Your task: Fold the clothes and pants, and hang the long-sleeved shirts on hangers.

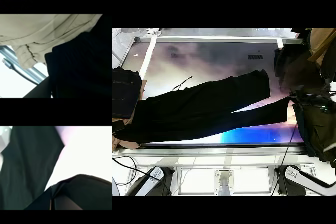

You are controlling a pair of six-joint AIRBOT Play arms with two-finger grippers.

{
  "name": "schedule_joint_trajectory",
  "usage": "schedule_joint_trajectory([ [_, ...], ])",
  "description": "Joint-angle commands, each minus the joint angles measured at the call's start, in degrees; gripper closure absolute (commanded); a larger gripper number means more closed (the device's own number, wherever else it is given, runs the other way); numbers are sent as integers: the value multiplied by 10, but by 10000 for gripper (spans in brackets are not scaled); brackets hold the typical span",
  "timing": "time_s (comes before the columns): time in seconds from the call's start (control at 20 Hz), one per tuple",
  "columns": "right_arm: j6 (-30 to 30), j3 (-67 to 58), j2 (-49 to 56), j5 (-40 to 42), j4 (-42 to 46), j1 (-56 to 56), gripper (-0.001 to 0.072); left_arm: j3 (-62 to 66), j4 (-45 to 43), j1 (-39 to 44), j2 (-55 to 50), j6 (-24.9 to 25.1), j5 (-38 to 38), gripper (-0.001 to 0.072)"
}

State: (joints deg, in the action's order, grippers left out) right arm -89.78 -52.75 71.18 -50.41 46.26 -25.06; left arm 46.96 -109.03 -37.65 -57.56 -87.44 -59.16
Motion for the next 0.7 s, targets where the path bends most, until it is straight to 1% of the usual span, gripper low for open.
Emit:
schedule_joint_trajectory([
  [0.0, -56, -3, 82, 134, -11, 43, 708, 0, 0, -1, -12, 0, 1, 688],
  [0.1, -53, -14, 97, 196, -21, 63, 708, 0, 0, -1, -12, 0, 0, 688],
  [0.15, -39, -22, 97, 211, -20, 71, 693, 0, 0, -1, -12, 0, 0, 688],
  [0.2, -14, -33, 96, 207, -18, 73, 542, 0, 0, -1, -12, 0, -2, 688],
  [0.25, 6, -49, 96, 184, -10, 69, 295, 0, 0, -1, -12, 0, -5, 688],
  [0.3, 19, -69, 96, 142, 12, 58, 224, 0, 0, -1, -12, 0, -9, 688],
  [0.35, 25, -89, 96, 87, 41, 45, 225, 0, 0, -1, -12, 0, -14, 688],
  [0.5, 28, -126, 93, -112, 168, -6, 226, 0, 0, -1, -12, 0, -18, 688],
  [0.55, 42, -119, 88, -160, 197, -20, 227, 0, 0, -1, -12, 0, -18, 688],
  [0.6, 59, -108, 84, -188, 214, -30, 227, 0, 0, 0, -12, 0, -18, 688],
  [0.65, 68, -93, 82, -197, 219, -37, 227, 0, 2, 0, -12, -1, -18, 688],
])
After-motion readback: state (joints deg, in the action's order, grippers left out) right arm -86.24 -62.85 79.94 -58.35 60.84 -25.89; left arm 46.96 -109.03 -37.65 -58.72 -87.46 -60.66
